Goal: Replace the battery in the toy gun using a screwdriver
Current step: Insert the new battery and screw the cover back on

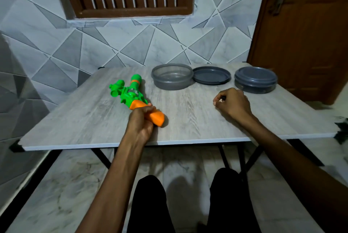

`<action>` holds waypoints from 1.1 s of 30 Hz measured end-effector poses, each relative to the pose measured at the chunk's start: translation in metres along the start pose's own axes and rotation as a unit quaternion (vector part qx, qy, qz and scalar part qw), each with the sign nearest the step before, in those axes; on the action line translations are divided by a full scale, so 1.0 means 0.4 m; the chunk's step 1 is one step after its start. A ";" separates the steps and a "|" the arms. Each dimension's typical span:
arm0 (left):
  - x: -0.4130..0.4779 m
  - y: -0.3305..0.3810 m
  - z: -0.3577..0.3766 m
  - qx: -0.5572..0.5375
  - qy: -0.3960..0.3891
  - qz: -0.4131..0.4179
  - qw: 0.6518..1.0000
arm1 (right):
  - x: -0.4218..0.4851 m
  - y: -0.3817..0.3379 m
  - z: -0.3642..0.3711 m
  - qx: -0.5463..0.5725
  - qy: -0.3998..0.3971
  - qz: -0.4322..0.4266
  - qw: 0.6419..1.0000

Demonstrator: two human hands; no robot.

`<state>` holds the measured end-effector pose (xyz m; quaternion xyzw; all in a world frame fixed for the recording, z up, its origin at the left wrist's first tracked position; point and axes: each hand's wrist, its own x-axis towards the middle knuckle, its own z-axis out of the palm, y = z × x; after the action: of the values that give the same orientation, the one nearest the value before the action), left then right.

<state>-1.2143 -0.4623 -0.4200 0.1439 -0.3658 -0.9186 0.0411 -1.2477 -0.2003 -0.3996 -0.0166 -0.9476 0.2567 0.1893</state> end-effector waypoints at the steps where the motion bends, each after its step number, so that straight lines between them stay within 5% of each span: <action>1: 0.003 -0.005 0.002 -0.001 -0.001 0.003 1.000 | 0.006 0.020 -0.008 -0.001 -0.007 0.015 1.000; 20: 0.009 -0.035 0.014 0.006 0.004 0.006 1.000 | 0.043 0.097 0.001 0.054 -0.032 0.018 0.998; 33: -0.008 -0.024 0.013 0.015 0.004 0.000 1.000 | 0.045 0.035 0.020 -0.022 -0.100 -0.011 0.995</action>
<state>-1.2126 -0.4513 -0.4221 0.1483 -0.3792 -0.9124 0.0407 -1.2682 -0.1898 -0.4067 0.0155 -0.9673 0.2341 0.0962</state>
